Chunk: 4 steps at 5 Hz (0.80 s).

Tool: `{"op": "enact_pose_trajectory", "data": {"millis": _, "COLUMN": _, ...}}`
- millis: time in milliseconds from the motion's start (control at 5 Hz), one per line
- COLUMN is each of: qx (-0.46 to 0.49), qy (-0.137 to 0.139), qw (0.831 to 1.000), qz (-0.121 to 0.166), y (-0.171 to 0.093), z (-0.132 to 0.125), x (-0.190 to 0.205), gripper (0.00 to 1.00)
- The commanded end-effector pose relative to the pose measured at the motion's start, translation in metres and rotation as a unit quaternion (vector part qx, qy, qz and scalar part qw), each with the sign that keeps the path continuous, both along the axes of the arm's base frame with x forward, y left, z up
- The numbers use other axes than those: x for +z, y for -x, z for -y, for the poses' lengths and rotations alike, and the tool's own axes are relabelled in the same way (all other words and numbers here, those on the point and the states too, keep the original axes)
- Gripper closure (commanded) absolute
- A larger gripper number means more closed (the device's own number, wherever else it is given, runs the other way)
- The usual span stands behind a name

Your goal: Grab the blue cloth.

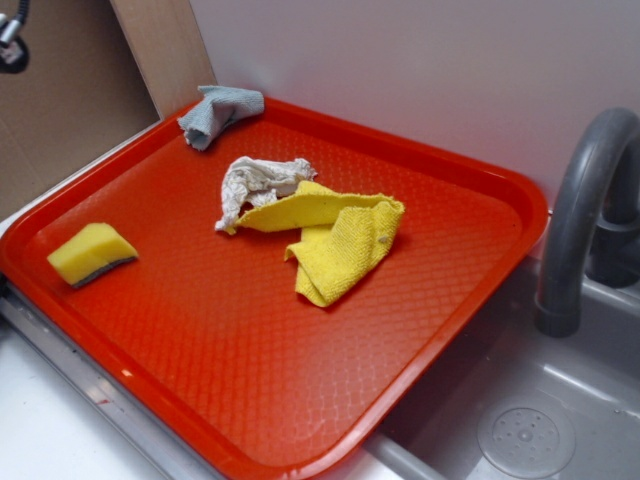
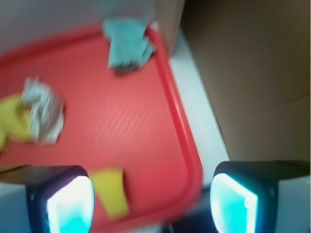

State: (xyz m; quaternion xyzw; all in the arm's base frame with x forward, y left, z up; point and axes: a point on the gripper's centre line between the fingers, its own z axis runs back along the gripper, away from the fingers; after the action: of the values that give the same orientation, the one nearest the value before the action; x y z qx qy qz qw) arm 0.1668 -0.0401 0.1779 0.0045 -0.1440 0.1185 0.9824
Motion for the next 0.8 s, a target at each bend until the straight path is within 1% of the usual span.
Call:
{"op": "enact_pose_trajectory", "data": {"millis": 0, "qx": 0.043, "qy": 0.046, "qw": 0.992, "qz": 0.111, "y": -0.061, "z": 0.005, "x": -0.037, "gripper": 0.00}}
{"op": "enact_pose_trajectory", "data": {"millis": 200, "qx": 0.052, "qy": 0.042, "qw": 0.990, "qz": 0.127, "y": -0.110, "z": 0.012, "x": -0.066, "gripper": 0.00}}
{"op": "enact_pose_trajectory", "data": {"millis": 400, "qx": 0.058, "qy": 0.048, "qw": 0.989, "qz": 0.131, "y": -0.139, "z": 0.013, "x": -0.087, "gripper": 0.00}}
{"op": "enact_pose_trajectory", "data": {"millis": 600, "qx": 0.042, "qy": 0.029, "qw": 0.991, "qz": 0.127, "y": -0.160, "z": 0.022, "x": -0.103, "gripper": 0.00}}
